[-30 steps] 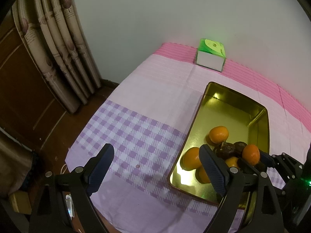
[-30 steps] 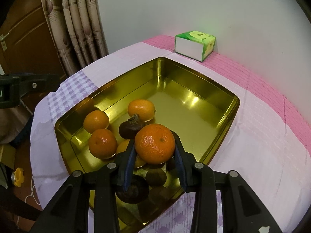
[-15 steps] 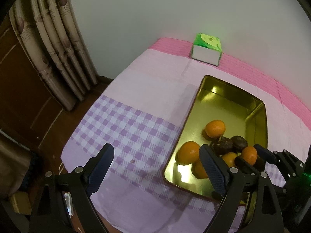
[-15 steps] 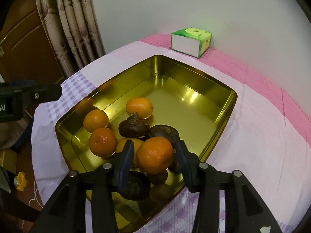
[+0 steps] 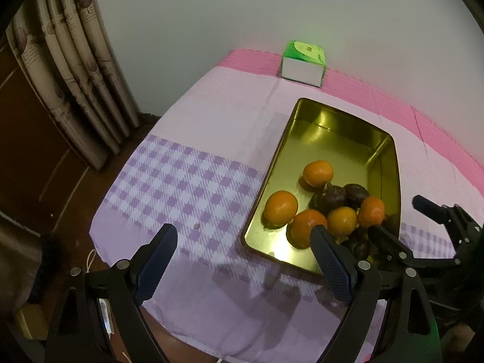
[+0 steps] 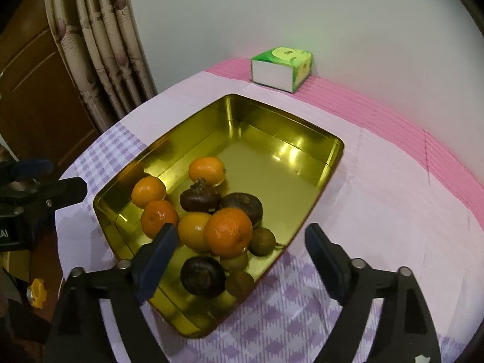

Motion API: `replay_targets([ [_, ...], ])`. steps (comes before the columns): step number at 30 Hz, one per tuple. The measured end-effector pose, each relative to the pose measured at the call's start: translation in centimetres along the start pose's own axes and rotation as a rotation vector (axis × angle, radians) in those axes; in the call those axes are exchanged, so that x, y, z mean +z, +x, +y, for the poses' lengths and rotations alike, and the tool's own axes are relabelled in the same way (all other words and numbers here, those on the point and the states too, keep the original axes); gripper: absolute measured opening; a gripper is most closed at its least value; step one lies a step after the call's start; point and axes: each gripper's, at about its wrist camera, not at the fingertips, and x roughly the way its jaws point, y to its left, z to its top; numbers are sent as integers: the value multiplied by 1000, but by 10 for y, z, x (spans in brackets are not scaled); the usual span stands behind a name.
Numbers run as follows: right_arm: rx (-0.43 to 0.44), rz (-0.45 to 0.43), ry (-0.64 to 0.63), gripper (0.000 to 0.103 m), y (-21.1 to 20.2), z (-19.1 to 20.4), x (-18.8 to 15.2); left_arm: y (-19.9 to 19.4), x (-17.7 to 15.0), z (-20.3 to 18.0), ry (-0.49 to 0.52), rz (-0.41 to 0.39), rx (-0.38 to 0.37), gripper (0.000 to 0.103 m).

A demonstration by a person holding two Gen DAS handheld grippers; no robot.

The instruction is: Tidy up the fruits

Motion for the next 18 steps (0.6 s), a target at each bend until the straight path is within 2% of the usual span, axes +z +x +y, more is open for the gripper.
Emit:
replay_targets([
  [8,-59,16,42,97,-18,-7,-10,1,-3,-7,37,-10,10,89],
  [18,-94,45,77,100,-29,-10,-27,2,-8,-20,87,-11,24,89],
])
